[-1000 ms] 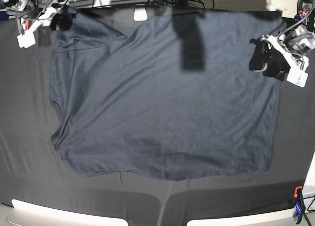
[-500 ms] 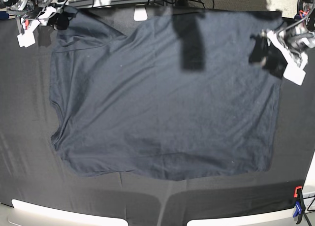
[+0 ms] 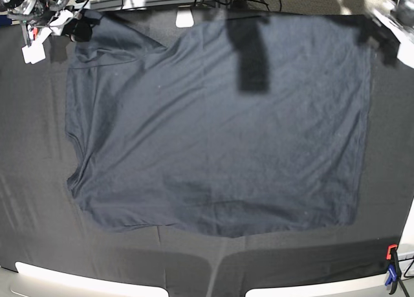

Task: Layout the t-shirt on the table in an organized manner, then fold the t-shirt properly
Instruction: 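Grasp the shirt's corners with both grippers and lift slightly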

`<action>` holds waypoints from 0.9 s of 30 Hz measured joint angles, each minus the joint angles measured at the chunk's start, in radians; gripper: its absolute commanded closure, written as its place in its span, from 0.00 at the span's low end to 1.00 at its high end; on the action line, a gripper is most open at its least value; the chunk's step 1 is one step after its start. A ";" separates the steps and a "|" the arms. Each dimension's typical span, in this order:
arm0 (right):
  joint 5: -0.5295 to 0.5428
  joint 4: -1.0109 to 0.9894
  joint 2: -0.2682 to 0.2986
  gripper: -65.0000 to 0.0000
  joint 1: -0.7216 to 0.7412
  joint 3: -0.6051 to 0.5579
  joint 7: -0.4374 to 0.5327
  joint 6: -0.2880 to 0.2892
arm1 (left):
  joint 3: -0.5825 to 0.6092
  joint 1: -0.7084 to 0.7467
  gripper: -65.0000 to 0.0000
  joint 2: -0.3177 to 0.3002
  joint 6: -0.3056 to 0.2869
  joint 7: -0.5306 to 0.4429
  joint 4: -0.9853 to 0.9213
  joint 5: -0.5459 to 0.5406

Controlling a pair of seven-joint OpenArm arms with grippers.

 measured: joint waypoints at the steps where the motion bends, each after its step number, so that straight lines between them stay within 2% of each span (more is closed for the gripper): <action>1: 0.000 0.000 0.000 1.00 0.000 0.000 0.000 0.000 | 0.000 -0.001 0.55 -0.003 0.000 -0.003 -0.018 0.005; 10: -0.001 0.000 0.000 1.00 0.000 0.000 0.000 0.000 | -0.004 -0.019 0.55 -0.006 0.000 0.003 -0.110 -0.018; 15: -0.001 0.000 0.000 1.00 0.000 0.000 0.000 0.000 | -0.007 -0.019 0.56 -0.008 0.000 0.126 -0.118 -0.172; 19: -0.001 0.000 0.000 1.00 0.000 0.000 0.000 0.000 | -0.006 -0.019 0.65 -0.006 0.000 0.225 -0.120 -0.266; 22: -0.001 0.000 0.000 1.00 0.000 0.000 0.000 0.000 | -0.005 -0.018 0.79 -0.006 0.000 0.213 -0.120 -0.264; 24: -0.001 0.000 0.000 1.00 0.000 0.000 0.000 0.000 | -0.005 -0.019 0.97 -0.006 0.000 0.193 -0.120 -0.264; 27: -0.001 0.000 0.000 1.00 0.000 0.000 0.000 0.000 | -0.005 -0.019 1.00 -0.006 0.001 0.164 -0.120 -0.264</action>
